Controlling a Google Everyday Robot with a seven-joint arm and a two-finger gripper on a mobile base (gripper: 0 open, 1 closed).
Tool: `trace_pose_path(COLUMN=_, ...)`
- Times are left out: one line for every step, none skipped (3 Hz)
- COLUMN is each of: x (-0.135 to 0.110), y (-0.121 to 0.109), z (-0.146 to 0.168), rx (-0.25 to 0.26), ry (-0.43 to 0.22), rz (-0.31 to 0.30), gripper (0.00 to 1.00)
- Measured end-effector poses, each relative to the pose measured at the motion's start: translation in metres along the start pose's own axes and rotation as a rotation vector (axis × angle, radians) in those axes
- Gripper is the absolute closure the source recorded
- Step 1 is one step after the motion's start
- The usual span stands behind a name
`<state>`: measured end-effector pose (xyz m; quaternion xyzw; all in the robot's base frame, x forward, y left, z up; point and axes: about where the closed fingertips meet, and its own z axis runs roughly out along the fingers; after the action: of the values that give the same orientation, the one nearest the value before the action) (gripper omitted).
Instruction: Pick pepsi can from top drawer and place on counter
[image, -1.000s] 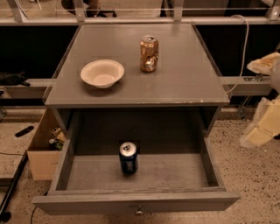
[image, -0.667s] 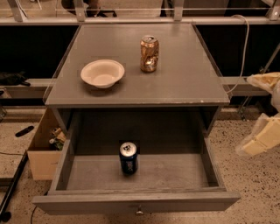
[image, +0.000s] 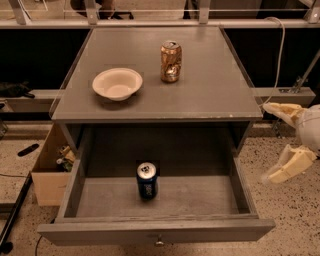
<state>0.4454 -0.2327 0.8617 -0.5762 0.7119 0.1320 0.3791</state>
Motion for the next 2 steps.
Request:
trace_pose_path(x=0.0041, y=0.0004, z=0.0057, rx=-0.01, ry=-0.004, rz=-0.015, gripper=0.0)
trace_pose_path(x=0.0063, y=0.0031, z=0.0086, rx=-0.006, ry=-0.03, rz=0.005, gripper=0.0)
